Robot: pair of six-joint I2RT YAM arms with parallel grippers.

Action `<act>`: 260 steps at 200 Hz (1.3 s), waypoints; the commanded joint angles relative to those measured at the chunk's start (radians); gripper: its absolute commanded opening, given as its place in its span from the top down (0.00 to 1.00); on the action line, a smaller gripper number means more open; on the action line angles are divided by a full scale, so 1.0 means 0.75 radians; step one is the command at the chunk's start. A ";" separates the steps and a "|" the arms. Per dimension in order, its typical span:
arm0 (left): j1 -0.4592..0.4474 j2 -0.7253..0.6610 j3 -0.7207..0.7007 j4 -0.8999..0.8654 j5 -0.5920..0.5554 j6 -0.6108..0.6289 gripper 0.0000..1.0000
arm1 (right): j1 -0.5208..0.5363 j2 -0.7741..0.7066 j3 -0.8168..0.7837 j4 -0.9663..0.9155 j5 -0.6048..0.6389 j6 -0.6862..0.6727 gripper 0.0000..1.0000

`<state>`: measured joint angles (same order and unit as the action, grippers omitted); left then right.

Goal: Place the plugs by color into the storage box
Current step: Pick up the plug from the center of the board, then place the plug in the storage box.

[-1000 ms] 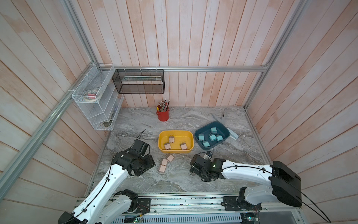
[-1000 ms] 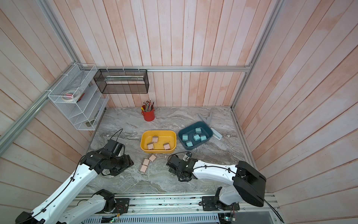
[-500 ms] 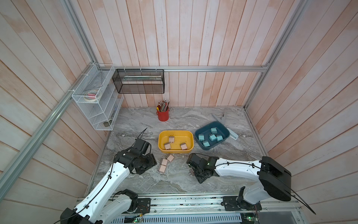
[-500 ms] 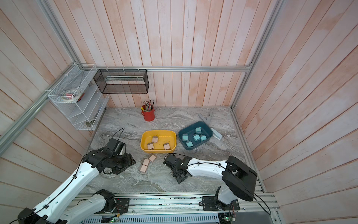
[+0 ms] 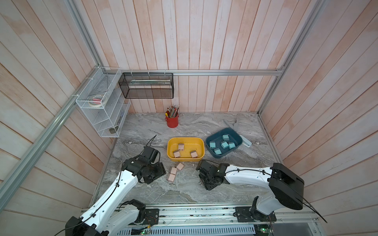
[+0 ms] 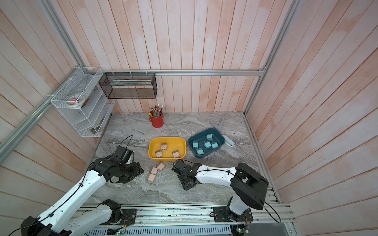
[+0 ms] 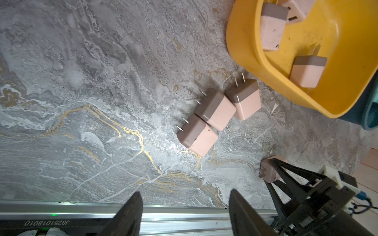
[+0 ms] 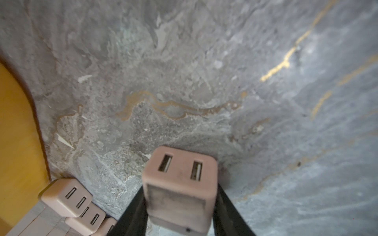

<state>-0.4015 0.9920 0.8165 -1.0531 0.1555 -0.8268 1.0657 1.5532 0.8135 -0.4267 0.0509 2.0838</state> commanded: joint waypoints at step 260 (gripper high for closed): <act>0.092 0.172 0.069 0.058 -0.026 0.077 0.31 | -0.584 0.712 1.154 -0.286 -0.178 -1.151 0.69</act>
<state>-0.3412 1.1099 0.8364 -0.9852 0.1665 -0.7952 0.6434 2.0281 1.6150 -0.6292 -0.0532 1.3426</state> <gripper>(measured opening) 0.690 0.466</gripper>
